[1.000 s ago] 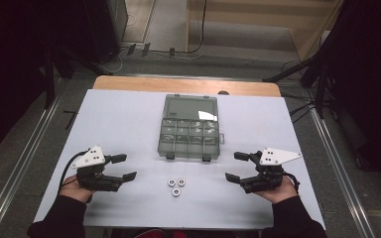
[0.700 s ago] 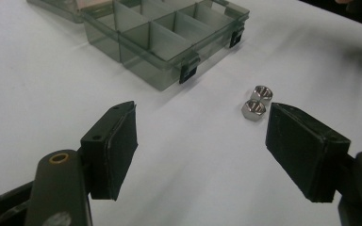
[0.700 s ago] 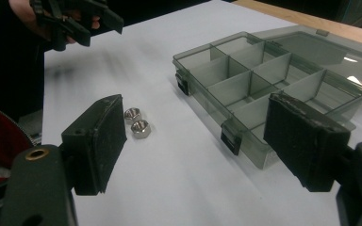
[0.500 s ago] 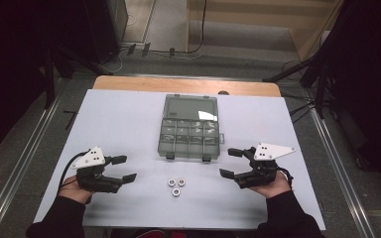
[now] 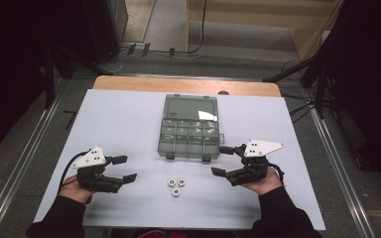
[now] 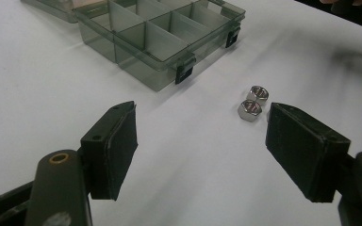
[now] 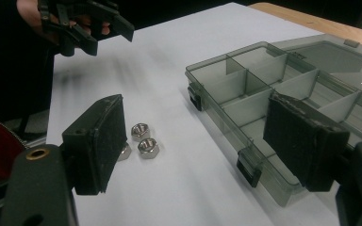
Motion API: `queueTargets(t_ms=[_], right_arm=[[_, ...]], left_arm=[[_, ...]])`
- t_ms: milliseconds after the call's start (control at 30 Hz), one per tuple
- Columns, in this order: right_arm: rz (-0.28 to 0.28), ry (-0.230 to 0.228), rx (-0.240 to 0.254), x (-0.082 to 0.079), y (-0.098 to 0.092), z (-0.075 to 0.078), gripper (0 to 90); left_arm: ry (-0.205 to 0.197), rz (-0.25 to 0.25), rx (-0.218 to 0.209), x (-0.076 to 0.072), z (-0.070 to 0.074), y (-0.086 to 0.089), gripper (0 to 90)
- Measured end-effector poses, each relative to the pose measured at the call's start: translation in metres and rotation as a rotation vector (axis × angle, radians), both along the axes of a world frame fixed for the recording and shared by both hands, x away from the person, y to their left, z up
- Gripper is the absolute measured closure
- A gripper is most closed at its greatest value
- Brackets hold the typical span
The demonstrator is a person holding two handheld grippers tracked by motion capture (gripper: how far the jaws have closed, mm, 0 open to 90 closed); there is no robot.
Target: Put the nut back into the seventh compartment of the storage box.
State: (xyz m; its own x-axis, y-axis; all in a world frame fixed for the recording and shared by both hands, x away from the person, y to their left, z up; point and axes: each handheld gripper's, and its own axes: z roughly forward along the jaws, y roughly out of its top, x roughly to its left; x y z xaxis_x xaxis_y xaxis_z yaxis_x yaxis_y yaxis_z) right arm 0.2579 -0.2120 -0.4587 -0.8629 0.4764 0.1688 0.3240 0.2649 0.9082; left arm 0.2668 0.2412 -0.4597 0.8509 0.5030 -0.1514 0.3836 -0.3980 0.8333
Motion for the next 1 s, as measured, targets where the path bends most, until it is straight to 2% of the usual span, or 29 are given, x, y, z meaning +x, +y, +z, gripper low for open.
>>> queueTargets(t_ms=[133,400,1000], right_arm=[[0.009,0.006,-0.008,0.002,0.009,0.000,23.1],[0.023,-0.014,-0.030,0.005,0.028,0.000,23.3],[0.069,-0.021,-0.037,0.015,0.068,-0.003,25.4]], left_arm=[[0.004,0.000,0.007,0.000,0.000,0.000,25.9],[0.008,0.004,0.009,0.000,-0.001,0.000,25.9],[0.008,0.000,0.004,0.000,0.000,0.000,25.9]])
